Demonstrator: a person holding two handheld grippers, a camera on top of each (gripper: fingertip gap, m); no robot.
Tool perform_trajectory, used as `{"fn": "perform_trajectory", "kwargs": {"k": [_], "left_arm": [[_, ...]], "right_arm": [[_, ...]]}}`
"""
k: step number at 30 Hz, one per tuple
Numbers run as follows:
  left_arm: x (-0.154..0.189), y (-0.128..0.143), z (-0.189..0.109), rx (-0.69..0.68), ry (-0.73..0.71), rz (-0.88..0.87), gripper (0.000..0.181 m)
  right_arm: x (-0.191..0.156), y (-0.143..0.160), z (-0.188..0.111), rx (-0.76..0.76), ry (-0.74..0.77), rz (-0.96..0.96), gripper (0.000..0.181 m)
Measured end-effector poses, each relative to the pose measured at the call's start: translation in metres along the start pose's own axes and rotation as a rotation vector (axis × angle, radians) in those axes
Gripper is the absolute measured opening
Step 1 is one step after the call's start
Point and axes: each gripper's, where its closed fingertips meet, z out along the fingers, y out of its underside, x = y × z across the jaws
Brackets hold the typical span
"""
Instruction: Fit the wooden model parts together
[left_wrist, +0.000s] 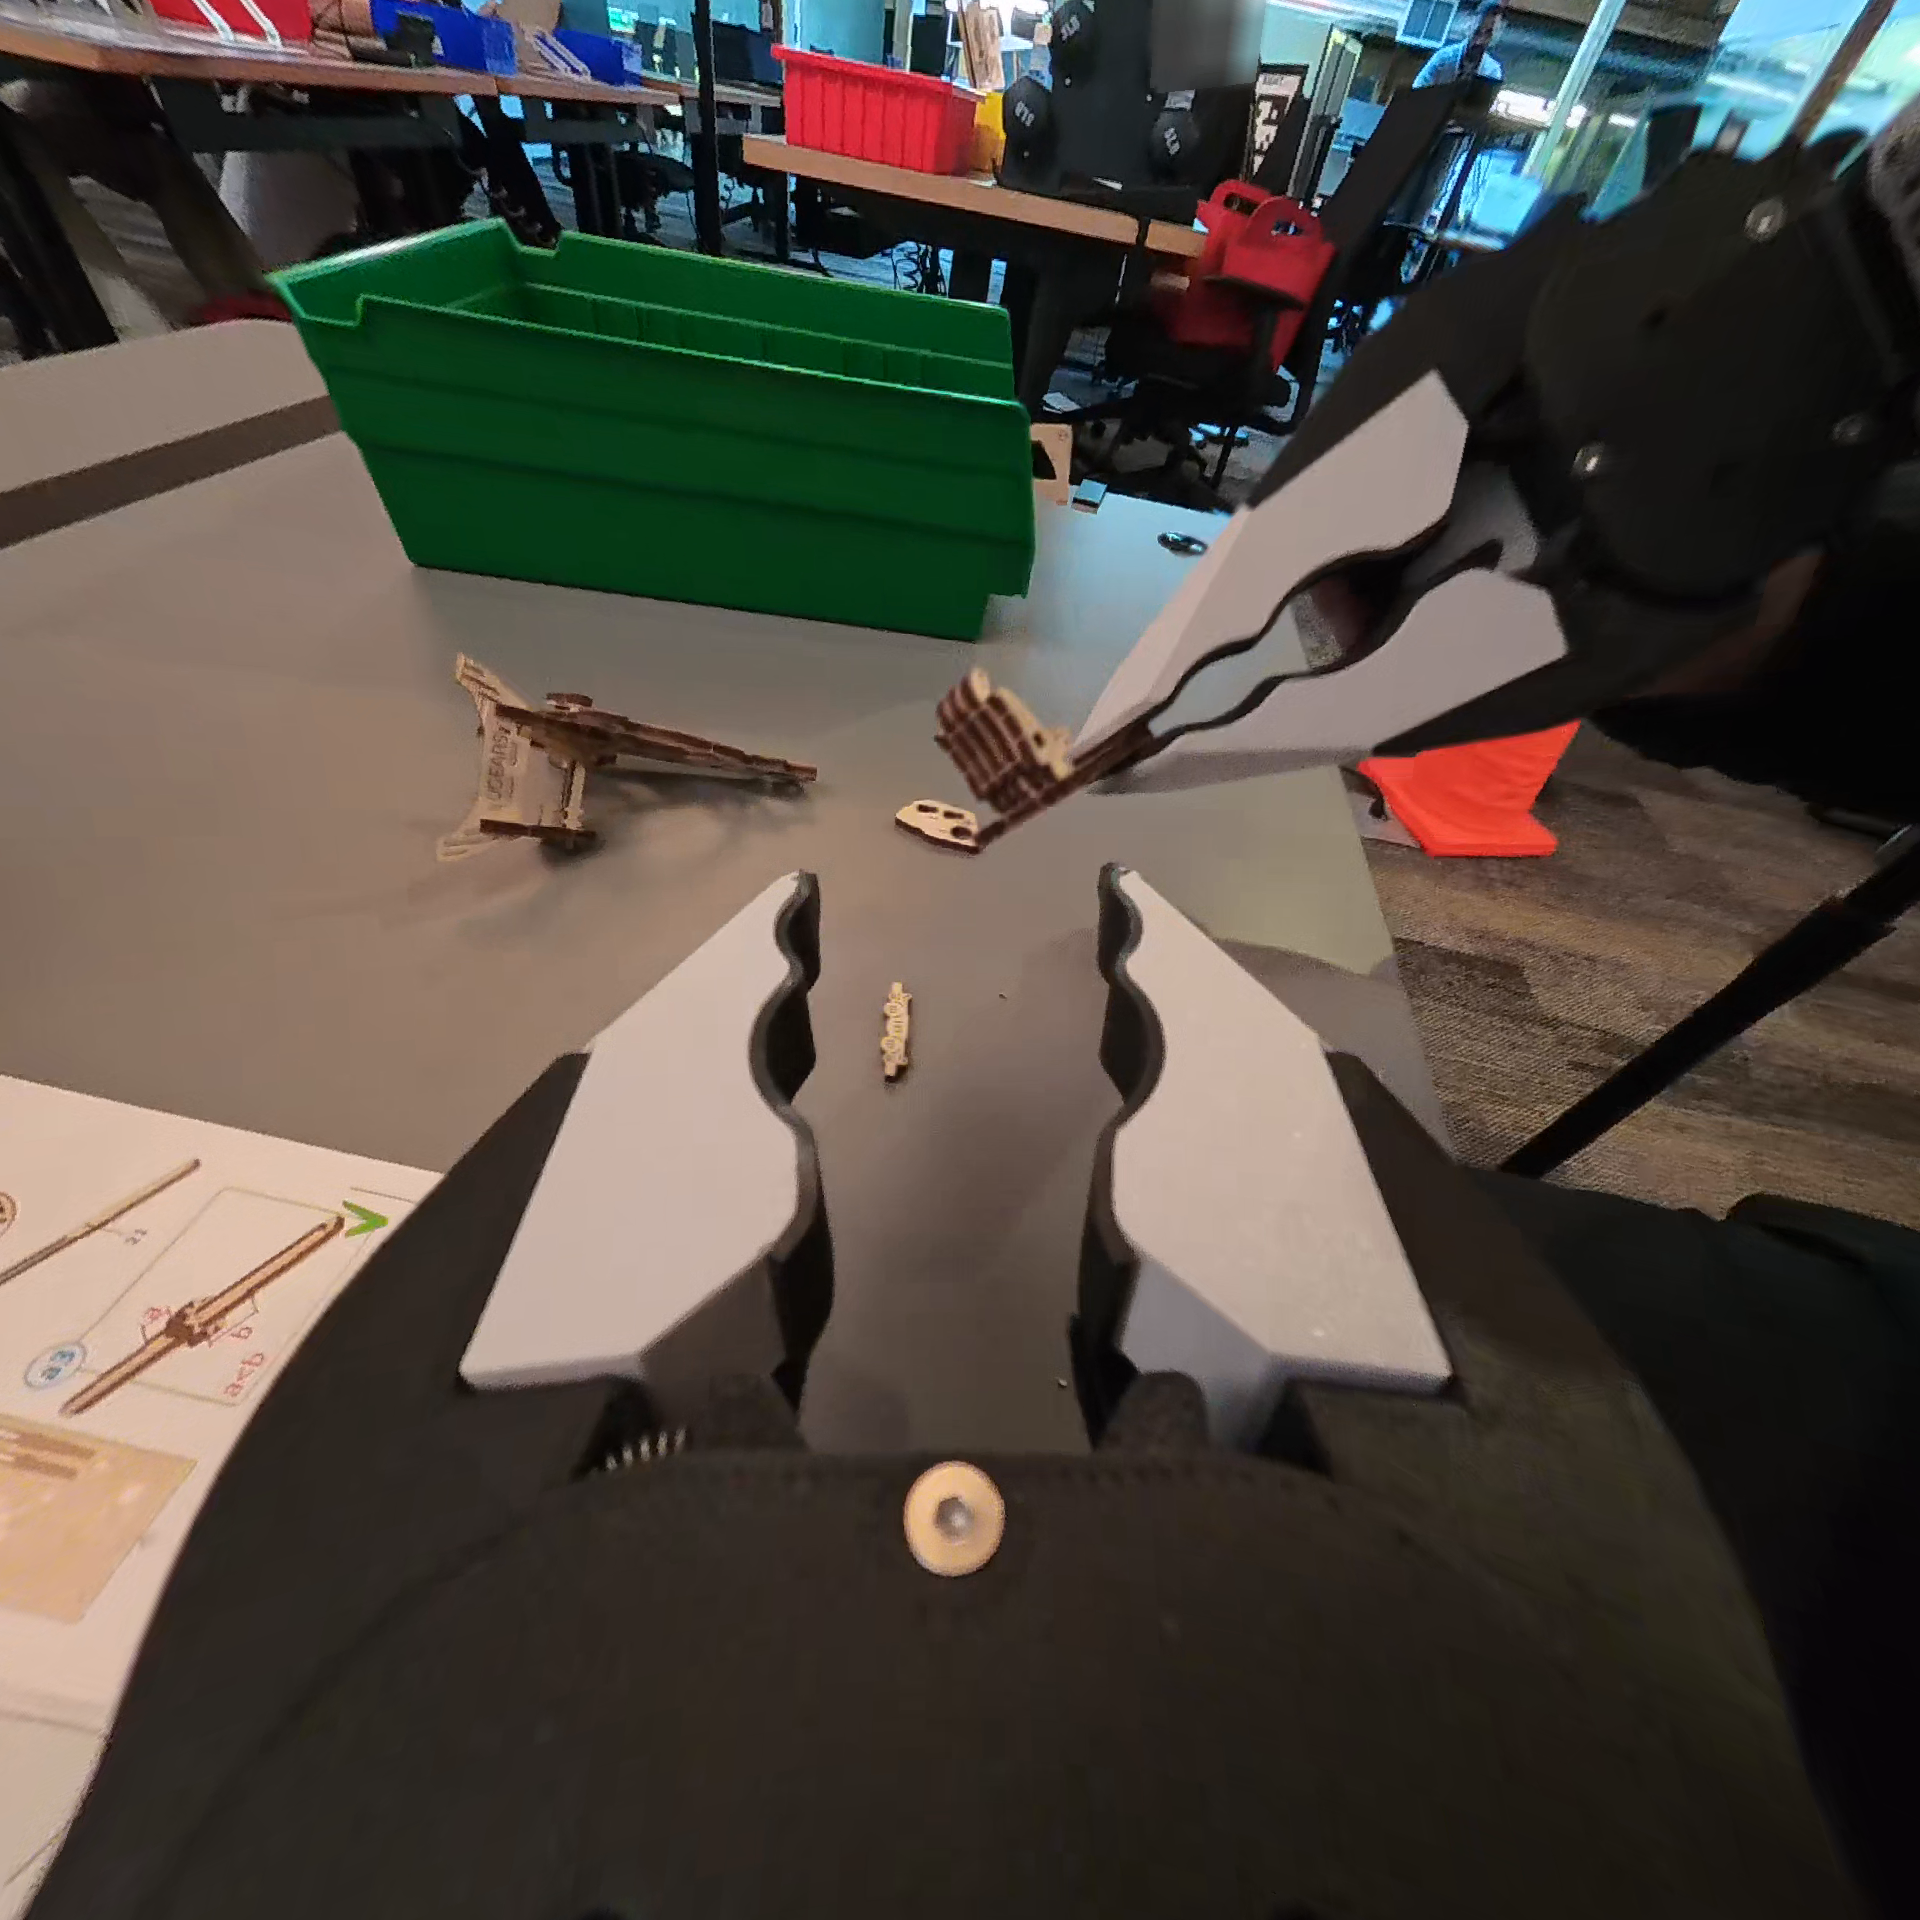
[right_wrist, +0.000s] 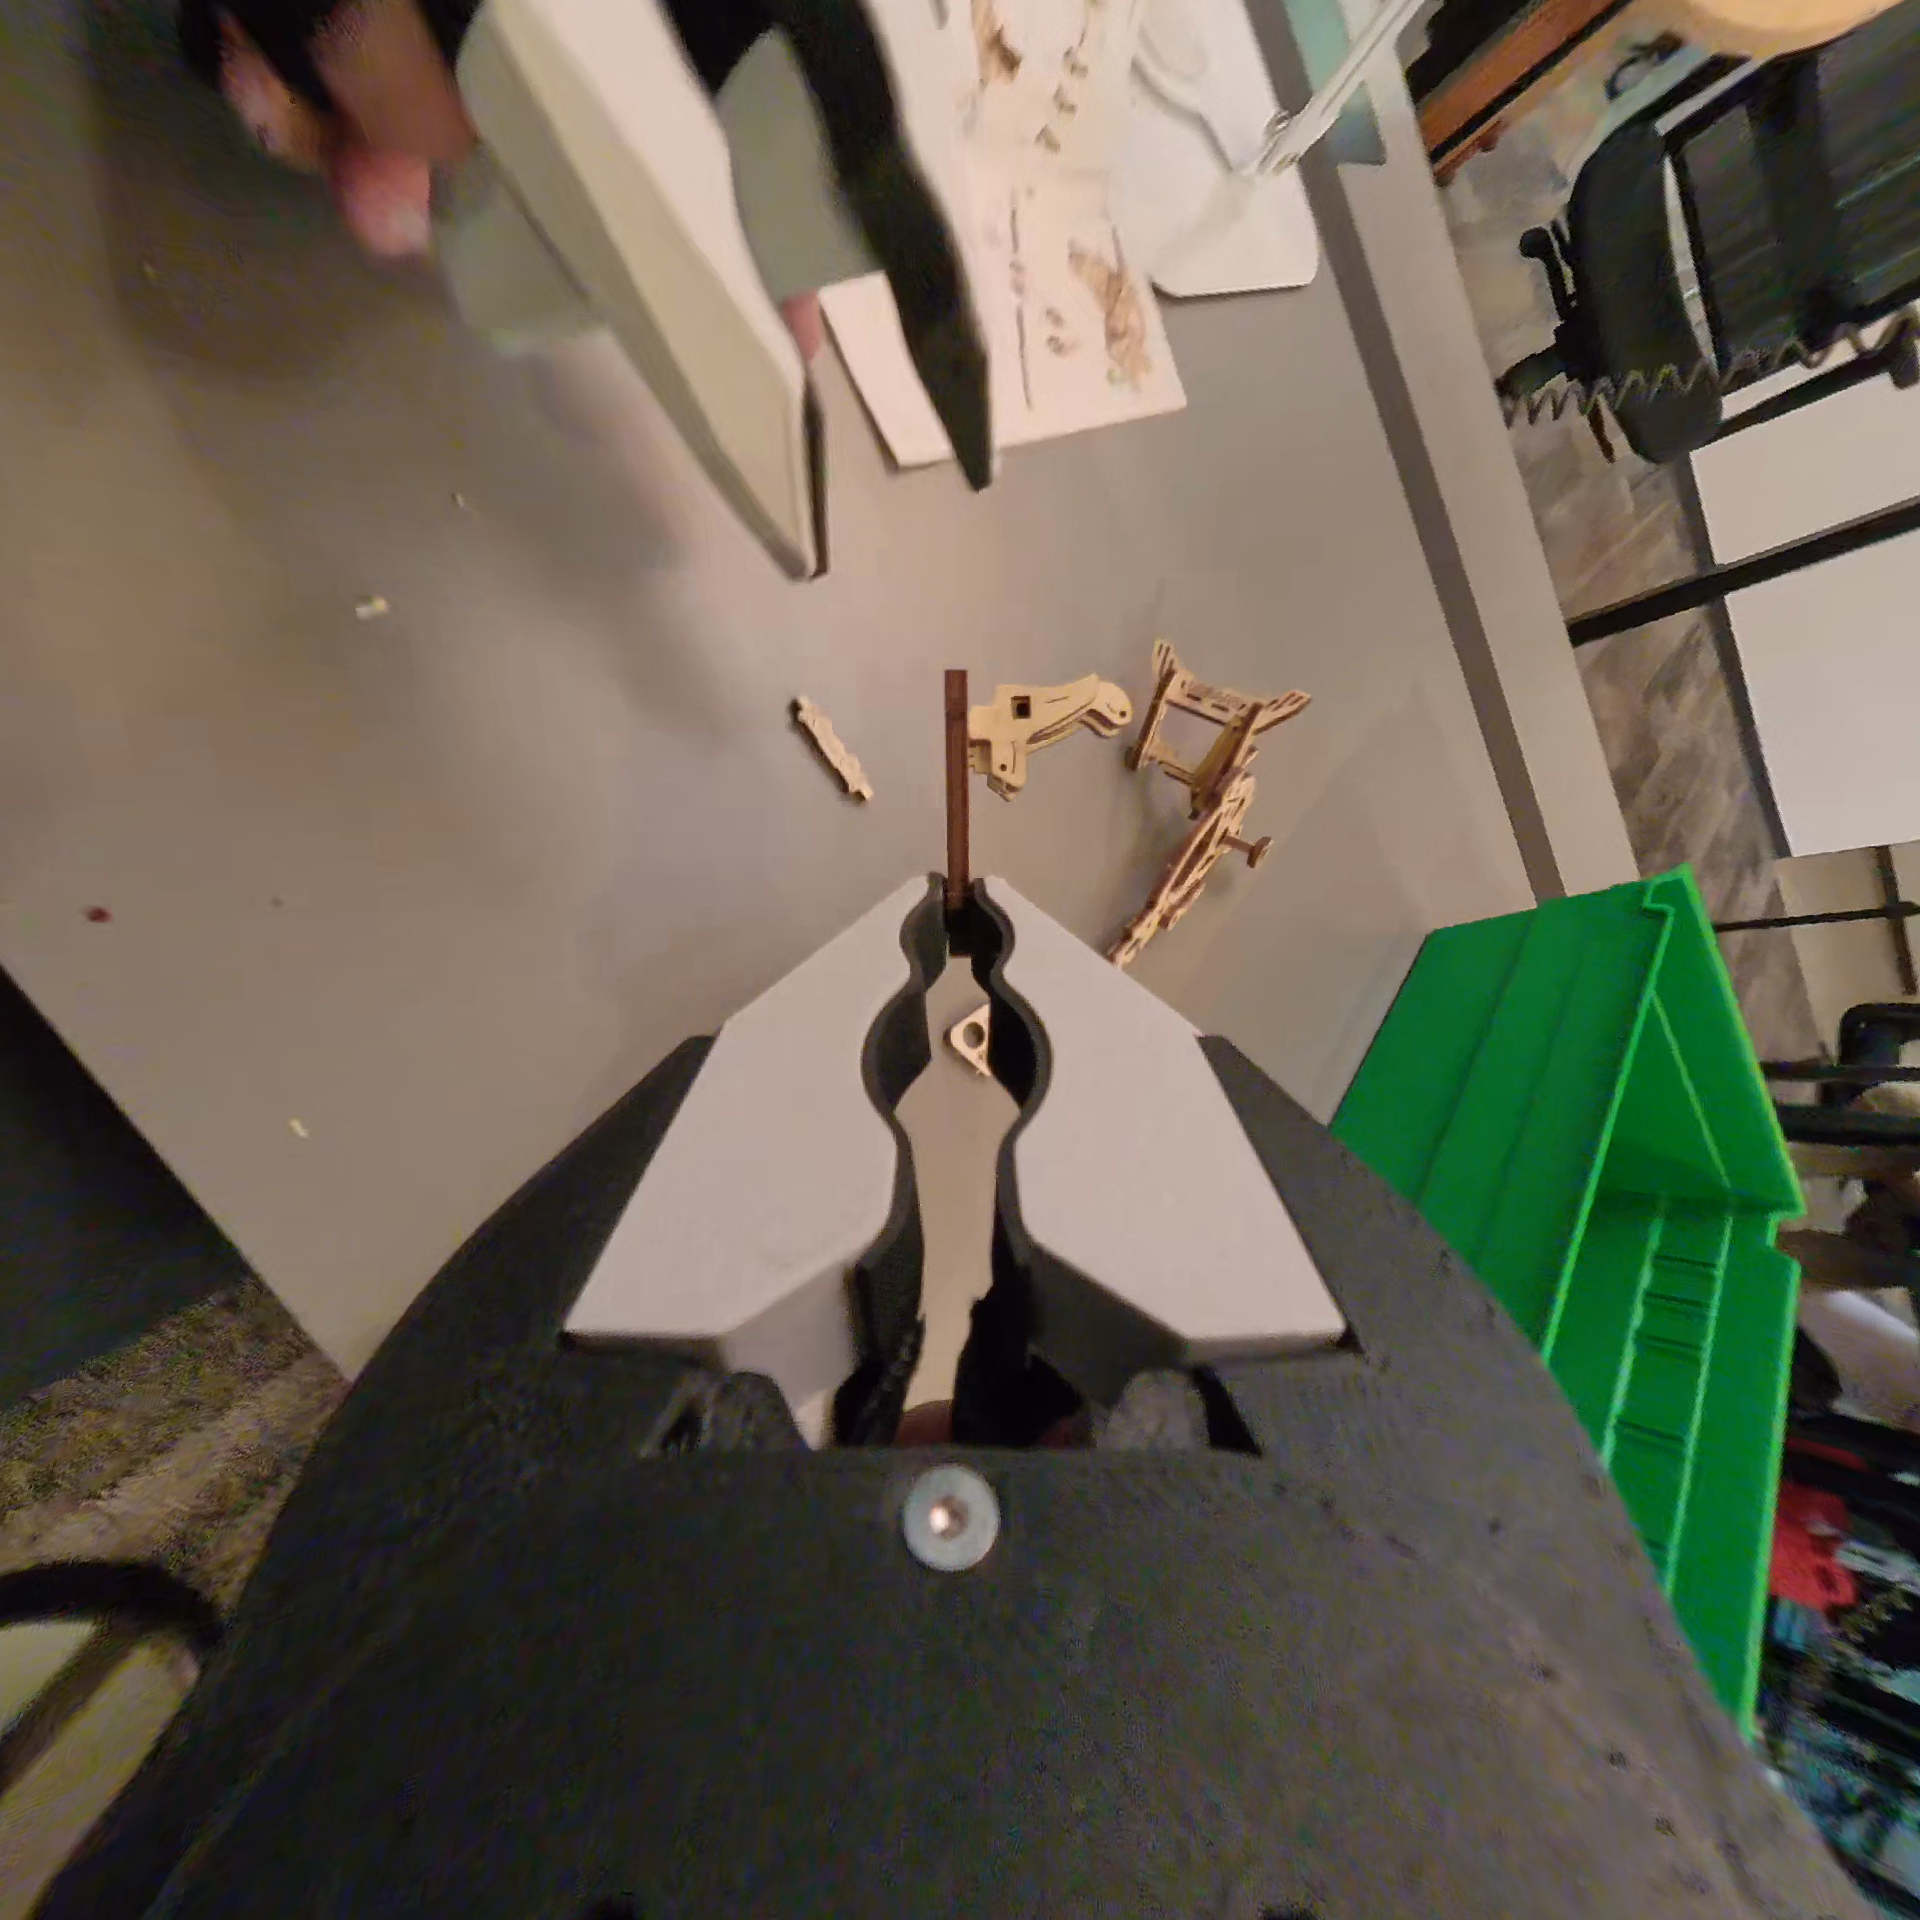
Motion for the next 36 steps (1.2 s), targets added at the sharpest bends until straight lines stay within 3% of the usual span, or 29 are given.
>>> {"fn": "perform_trajectory", "kwargs": {"k": [1, 6, 11, 16, 21, 26, 31, 36], "left_arm": [[-0.002, 0.0, 0.001, -0.002, 0.005, -0.023, 0.052], [-0.016, -0.004, 0.003, 0.019, -0.002, -0.131, 0.052], [-0.024, -0.012, 0.007, 0.101, 0.055, -0.347, 0.048], [-0.043, -0.018, -0.004, 0.087, -0.058, -0.254, 0.043], [-0.082, -0.038, -0.011, -0.094, -0.253, 0.077, 0.036], [-0.112, -0.029, 0.019, -0.387, -0.21, 0.249, 0.046], [-0.139, -0.008, 0.056, -0.54, -0.155, 0.232, 0.042], [-0.146, 0.001, 0.081, -0.566, -0.135, 0.241, 0.028]], "right_arm": [[-0.001, 0.003, 0.005, -0.009, -0.003, -0.026, 0.001], [0.002, -0.003, 0.023, -0.019, 0.053, -0.158, 0.002], [0.016, -0.019, 0.032, 0.004, 0.143, -0.195, 0.001], [0.019, -0.017, 0.038, 0.014, 0.138, -0.18, 0.002], [0.015, 0.0, 0.039, 0.003, 0.106, -0.129, 0.002], [0.012, 0.008, 0.038, 0.014, 0.105, -0.123, 0.002], [0.011, 0.013, 0.036, 0.041, 0.117, -0.115, 0.002], [0.013, 0.02, 0.03, 0.064, 0.129, -0.093, 0.002]]}}
